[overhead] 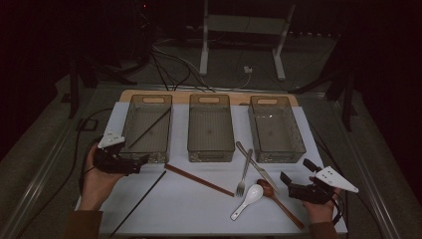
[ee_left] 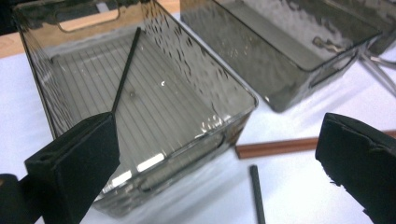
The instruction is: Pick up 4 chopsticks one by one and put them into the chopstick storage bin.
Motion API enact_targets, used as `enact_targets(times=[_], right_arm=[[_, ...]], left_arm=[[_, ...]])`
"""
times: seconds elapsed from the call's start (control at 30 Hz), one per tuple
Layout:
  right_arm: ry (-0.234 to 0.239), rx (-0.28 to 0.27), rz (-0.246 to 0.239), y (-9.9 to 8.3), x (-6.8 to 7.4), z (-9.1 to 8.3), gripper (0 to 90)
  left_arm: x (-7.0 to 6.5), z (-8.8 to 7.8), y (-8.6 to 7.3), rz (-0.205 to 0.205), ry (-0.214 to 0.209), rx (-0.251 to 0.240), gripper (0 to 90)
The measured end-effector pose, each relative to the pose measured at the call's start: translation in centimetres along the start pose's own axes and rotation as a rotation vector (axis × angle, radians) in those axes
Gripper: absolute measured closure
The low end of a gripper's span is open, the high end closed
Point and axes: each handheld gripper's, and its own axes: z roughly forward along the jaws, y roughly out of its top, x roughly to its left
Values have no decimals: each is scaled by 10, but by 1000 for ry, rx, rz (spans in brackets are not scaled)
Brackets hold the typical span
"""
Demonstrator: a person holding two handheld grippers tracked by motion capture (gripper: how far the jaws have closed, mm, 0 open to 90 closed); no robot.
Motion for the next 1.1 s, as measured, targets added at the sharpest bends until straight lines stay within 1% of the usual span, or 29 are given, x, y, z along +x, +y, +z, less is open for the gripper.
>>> enact_targets(times=[0.2, 0.73, 0.93, 1.1], right_arm=[[-1, -3, -1, 0, 0, 0, 0], [-2, -2, -1, 0, 0, 0, 0], [-1, -1, -2, 0, 0, 0, 0], [-1, -1, -4, 0, 0, 0, 0]], left_arm=[[-6, -1, -13, 6, -6, 20, 9], [-18, 5, -48, -12, -24, 72, 9], [-22, 9, -61, -20, -30, 102, 10], [-26, 12, -68, -22, -34, 129, 17]])
